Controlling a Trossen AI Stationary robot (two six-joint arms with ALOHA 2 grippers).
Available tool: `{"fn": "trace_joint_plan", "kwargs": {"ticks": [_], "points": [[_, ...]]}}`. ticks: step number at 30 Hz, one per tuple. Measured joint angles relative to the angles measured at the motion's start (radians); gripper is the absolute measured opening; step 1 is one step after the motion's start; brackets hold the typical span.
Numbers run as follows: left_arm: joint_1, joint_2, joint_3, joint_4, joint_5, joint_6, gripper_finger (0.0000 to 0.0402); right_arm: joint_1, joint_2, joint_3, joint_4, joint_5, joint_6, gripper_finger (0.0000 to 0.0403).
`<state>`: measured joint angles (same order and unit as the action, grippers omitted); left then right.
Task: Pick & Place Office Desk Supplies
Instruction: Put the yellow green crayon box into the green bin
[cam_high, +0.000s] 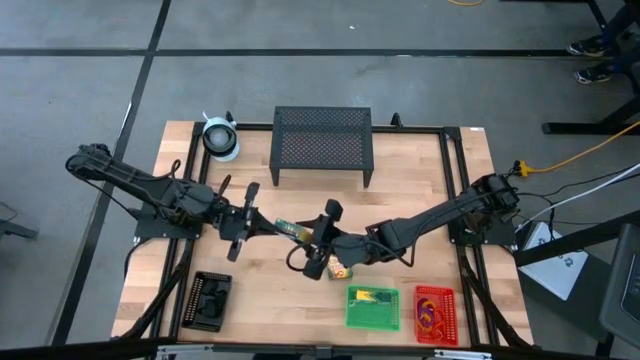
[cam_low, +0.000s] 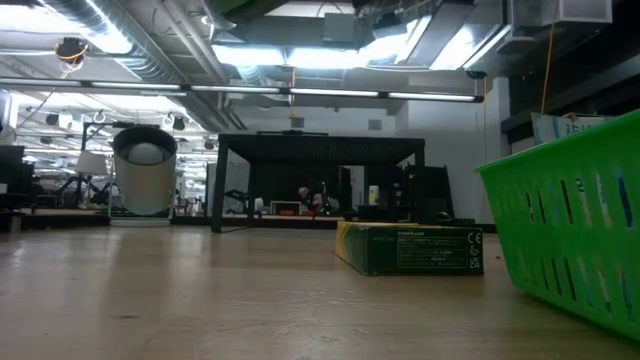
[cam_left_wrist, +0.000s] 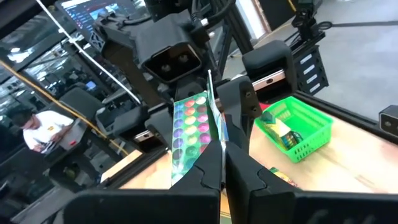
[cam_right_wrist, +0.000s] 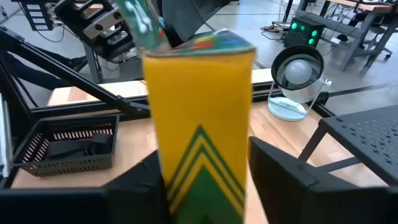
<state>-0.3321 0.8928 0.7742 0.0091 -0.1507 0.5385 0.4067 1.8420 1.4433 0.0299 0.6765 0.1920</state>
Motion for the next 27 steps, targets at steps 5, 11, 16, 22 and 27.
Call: {"fn": "trace_joint_plan", "kwargs": {"ticks": [5, 11, 16, 22, 27], "points": [[0.000, 0.000, 0.000, -0.003, -0.037, 0.000, 0.0002, 0.000, 0.000, 0.000, 0.000, 0.005, -0.012, 0.0108], [0.001, 0.000, 0.000, -0.015, -0.021, -0.036, 0.0003, 0.003, 0.001, 0.000, -0.007, 0.003, -0.025, 0.0103], [0.001, -0.001, 0.002, -0.050, -0.010, -0.089, 0.0043, 0.012, 0.002, 0.000, -0.052, 0.021, -0.025, 0.0118], [0.000, -0.076, 0.077, -0.337, -0.189, -0.195, 0.0125, 0.021, 0.000, 0.000, -0.139, 0.094, -0.017, 0.0102], [0.000, -0.180, 0.090, -0.398, -0.265, -0.262, 0.0176, 0.038, -0.009, 0.000, -0.189, 0.092, 0.028, 0.0102]]}}
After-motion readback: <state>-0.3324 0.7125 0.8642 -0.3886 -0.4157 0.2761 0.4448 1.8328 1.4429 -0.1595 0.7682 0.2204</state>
